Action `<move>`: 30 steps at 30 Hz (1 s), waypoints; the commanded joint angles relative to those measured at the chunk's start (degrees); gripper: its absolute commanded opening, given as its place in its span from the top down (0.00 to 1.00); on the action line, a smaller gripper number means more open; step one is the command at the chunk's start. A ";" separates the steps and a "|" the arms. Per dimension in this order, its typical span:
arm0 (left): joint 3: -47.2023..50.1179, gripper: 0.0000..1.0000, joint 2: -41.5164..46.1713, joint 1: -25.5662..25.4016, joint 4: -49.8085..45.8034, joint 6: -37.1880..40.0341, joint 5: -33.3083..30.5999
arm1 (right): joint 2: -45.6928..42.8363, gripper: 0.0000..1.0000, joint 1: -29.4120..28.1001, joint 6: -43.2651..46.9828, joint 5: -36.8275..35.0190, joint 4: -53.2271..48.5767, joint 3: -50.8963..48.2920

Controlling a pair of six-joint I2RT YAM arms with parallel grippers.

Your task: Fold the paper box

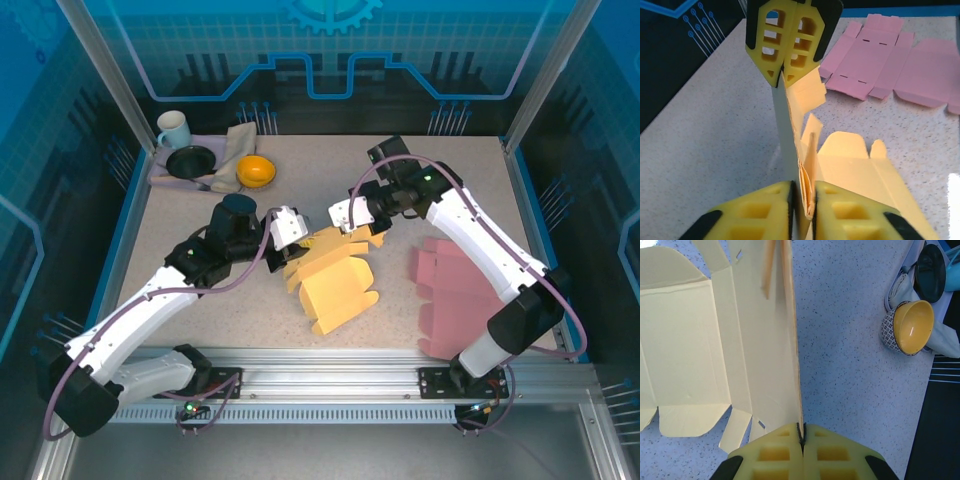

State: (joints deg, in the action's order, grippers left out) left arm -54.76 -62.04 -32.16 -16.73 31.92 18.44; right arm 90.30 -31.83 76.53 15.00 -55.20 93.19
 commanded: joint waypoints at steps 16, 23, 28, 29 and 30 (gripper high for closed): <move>11.47 0.47 7.45 7.83 22.30 -25.77 -16.89 | 2.17 1.00 0.30 -7.01 -4.92 6.40 -1.66; 17.83 0.46 9.15 13.49 16.50 -50.95 -18.56 | 4.24 1.00 3.20 -13.58 -4.72 8.26 -0.25; 29.66 0.42 11.85 13.53 23.97 -55.01 -17.66 | 3.05 1.00 6.35 -14.67 0.58 8.07 -0.59; 31.46 0.41 12.19 13.59 25.08 -55.04 -18.79 | 2.41 1.00 7.04 -14.58 2.33 8.07 -0.92; 32.74 0.41 12.07 13.52 25.64 -55.06 -19.62 | 1.73 1.00 7.69 -14.24 4.18 8.16 -1.43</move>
State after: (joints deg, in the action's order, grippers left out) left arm -25.06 -51.42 -18.74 3.84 -18.37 0.86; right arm 94.08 -26.11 63.90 13.17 -47.90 90.87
